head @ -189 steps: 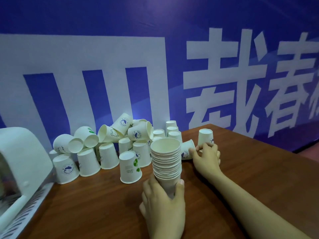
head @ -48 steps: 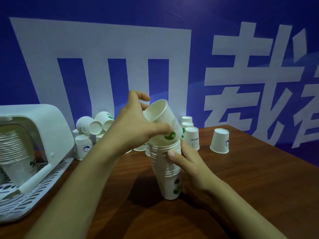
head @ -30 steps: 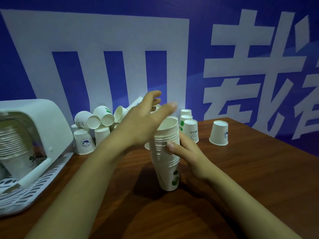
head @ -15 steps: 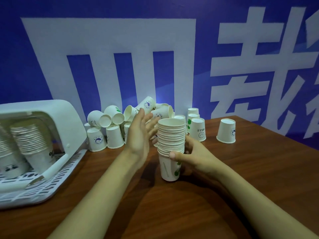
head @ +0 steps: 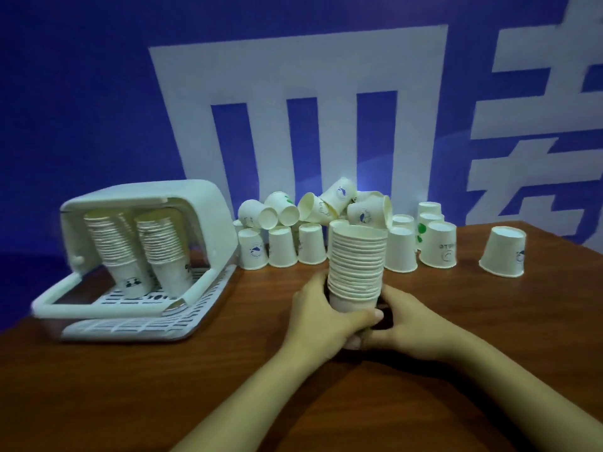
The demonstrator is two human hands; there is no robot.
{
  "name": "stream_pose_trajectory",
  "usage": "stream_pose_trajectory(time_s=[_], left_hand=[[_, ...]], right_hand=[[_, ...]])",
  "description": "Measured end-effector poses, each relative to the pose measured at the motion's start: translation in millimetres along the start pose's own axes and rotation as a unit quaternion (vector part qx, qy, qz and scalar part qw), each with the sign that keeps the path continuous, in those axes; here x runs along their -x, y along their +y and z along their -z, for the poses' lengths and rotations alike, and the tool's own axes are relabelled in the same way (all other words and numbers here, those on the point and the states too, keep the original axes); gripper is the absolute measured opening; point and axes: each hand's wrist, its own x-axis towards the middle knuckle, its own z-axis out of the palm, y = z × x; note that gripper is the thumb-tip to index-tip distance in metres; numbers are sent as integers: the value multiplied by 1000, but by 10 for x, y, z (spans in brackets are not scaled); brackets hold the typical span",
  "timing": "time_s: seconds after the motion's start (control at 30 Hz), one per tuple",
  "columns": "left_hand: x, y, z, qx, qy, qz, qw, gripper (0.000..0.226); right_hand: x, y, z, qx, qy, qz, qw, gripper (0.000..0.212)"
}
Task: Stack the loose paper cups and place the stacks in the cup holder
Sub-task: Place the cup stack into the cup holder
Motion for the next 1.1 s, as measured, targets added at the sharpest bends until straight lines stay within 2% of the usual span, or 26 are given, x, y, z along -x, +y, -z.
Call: stream_pose_trajectory(time_s=[0.1, 0.2, 0.3, 0.37, 0.43, 0.57, 0.73, 0.83, 0.93, 1.1], left_hand=[[240, 41, 637, -45, 18, 0, 999, 62], [506, 66, 1386, -52, 75, 23, 996, 70], [651, 132, 2112, -104, 124, 79, 984, 67], [635, 147, 2502, -151, 128, 135, 971, 59], [552, 127, 2746, -181, 118, 177, 960, 49], [347, 35, 2953, -186, 110, 175, 961, 43], [215, -104, 3018, -202, 140, 20, 969, 74], [104, -268, 3074, -230, 178, -10, 957, 80], [23, -426, 3169, -276, 207, 31, 938, 72], [-6, -591, 3302, -335, 161, 145, 917, 51]], right_hand=[[-40, -74, -234, 33, -55, -6, 998, 71], [-84, -96, -416, 168, -64, -35, 983, 68], [-239, -217, -585, 225, -42, -59, 972, 53], [-389, -346, -811, 199, -3, -97, 975, 37], [-518, -444, -1108, 210, 28, -94, 973, 32], [-536, -494, -1430, 310, 17, -4, 951, 40], [-471, -394, -1277, 184, 36, -4, 982, 19], [-495, -375, -1277, 186, 31, 4, 982, 20], [-505, -345, -1263, 173, 29, 3, 985, 19], [-520, -348, -1228, 163, 16, 9, 987, 21]])
